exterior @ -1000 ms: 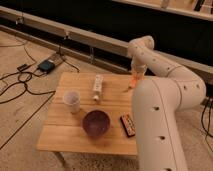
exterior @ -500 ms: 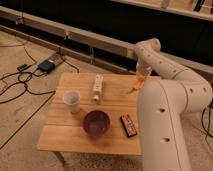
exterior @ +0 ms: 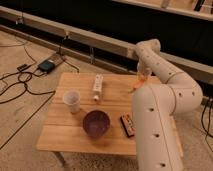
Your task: Place the pepper on the white sponge
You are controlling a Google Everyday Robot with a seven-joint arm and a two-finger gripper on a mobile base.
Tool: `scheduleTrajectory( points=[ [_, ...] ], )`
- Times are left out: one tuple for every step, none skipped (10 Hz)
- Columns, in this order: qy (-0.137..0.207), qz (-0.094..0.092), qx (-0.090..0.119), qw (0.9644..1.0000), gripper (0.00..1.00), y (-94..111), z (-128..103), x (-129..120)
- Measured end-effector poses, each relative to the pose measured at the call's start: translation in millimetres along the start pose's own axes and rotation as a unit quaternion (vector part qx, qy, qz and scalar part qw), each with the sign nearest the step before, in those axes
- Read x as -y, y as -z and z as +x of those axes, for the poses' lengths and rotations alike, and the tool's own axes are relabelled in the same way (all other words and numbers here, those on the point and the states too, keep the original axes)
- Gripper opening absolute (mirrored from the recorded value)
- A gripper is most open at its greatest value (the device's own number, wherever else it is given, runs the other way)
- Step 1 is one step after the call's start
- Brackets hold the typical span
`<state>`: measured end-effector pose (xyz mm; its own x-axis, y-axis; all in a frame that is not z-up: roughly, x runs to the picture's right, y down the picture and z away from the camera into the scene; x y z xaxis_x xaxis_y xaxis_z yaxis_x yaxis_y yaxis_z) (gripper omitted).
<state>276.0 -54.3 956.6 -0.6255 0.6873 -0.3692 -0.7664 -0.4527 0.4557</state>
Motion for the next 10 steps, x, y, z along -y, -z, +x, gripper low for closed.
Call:
scheduleTrajectory(
  points=[
    [-0.003, 0.004, -0.001, 1.0000, 0.00, -3.2, -3.4, 3.5],
    [-0.009, 0.008, -0.003, 0.9999, 0.00, -6.5, -7.2, 8.5],
    [-0.013, 0.010, -0.005, 0.9999, 0.00, -9.3, -9.6, 13.0],
    [-0.018, 0.012, -0.008, 0.9997, 0.00, -13.2, -12.1, 19.8],
    [-0.023, 0.012, -0.010, 0.9996, 0.00, -15.8, -13.7, 24.9],
    [-0.029, 0.014, -0.012, 0.9994, 0.00, -19.8, -15.7, 32.2],
    [-0.033, 0.014, -0.013, 0.9993, 0.00, -21.7, -16.9, 36.8],
    [-0.038, 0.015, -0.015, 0.9990, 0.00, -25.5, -18.5, 43.8],
    [-0.041, 0.014, -0.016, 0.9989, 0.00, -27.6, -19.2, 46.7],
    [-0.042, 0.013, -0.017, 0.9989, 0.00, -30.8, -19.7, 48.7]
  ],
)
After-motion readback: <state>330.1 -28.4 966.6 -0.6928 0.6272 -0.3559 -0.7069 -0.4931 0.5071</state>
